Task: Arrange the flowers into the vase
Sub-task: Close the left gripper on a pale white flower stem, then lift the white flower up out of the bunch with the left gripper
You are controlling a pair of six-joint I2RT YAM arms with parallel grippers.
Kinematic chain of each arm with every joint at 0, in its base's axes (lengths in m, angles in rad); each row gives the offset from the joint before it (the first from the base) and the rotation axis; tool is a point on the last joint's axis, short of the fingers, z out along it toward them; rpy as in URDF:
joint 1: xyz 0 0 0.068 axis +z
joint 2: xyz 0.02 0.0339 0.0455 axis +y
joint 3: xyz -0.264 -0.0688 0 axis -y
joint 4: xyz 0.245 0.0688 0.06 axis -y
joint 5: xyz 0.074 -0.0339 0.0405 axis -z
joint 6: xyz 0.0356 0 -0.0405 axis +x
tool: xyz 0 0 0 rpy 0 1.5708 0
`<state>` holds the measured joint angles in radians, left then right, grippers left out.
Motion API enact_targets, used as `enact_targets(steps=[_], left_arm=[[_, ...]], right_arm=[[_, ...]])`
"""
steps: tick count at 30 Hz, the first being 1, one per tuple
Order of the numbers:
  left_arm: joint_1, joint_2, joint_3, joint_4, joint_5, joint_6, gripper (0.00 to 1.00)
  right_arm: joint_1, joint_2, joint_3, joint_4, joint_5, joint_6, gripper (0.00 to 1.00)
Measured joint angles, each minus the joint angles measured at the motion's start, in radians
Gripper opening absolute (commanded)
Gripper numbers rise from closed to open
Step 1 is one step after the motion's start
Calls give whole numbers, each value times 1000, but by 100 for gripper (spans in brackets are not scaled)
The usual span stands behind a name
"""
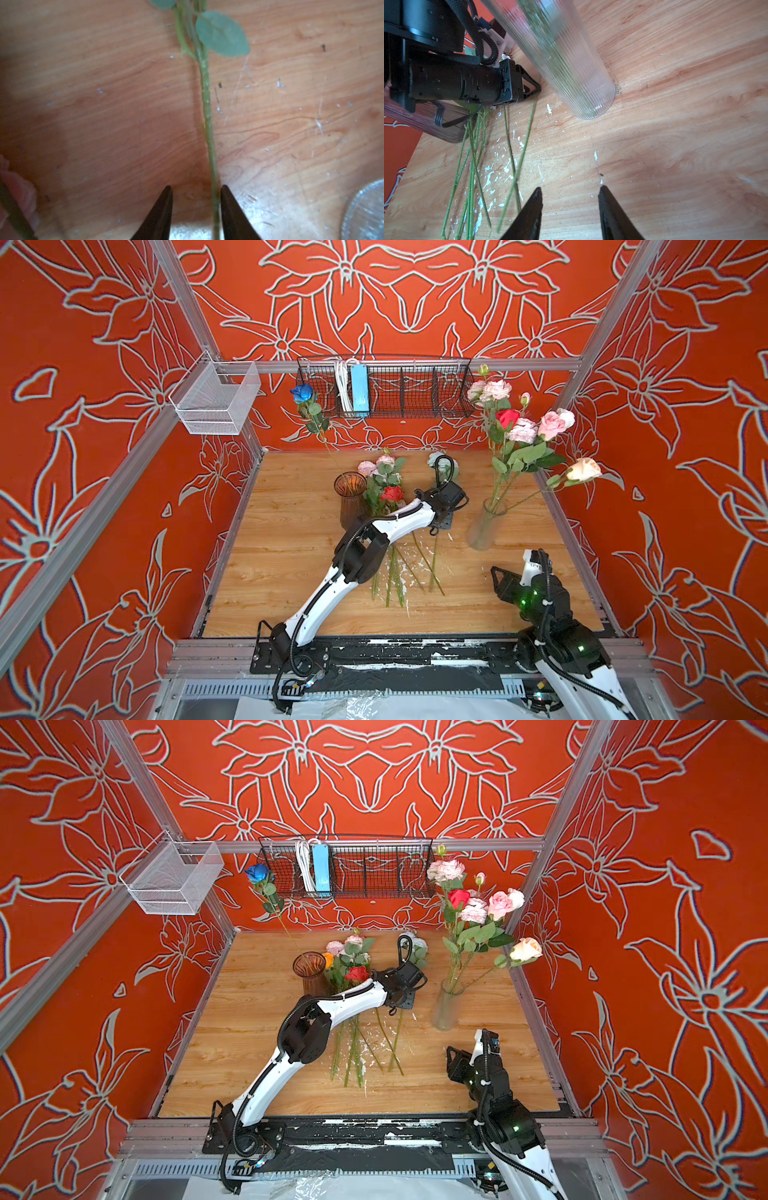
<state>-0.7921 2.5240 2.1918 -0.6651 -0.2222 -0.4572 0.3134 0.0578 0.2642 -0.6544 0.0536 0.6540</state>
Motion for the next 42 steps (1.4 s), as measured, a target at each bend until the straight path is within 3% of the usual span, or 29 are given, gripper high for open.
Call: enact_targets(steps=[4,9,10,13,23,33,42], left_arm=[[-1,0,-2,0,7,24,27],[0,-10,-21,12,17,46,8],[0,-10,-24,15,18,47,1],[5,-16,-36,27,23,58,0],[29,-235,-336,121,46,93,0],[17,-599,-596,250,99,73,0],[6,-950,-940,283,174,76,0]], right_arm=[[0,0,0,0,0,0,46],[0,0,0,0,0,0,46],[0,0,0,0,0,0,46],[0,0,0,0,0,0,46],[0,-1,0,0,0,0,46],[0,-11,0,-3,0,0,46],[0,-28,0,-9,0,0,46]])
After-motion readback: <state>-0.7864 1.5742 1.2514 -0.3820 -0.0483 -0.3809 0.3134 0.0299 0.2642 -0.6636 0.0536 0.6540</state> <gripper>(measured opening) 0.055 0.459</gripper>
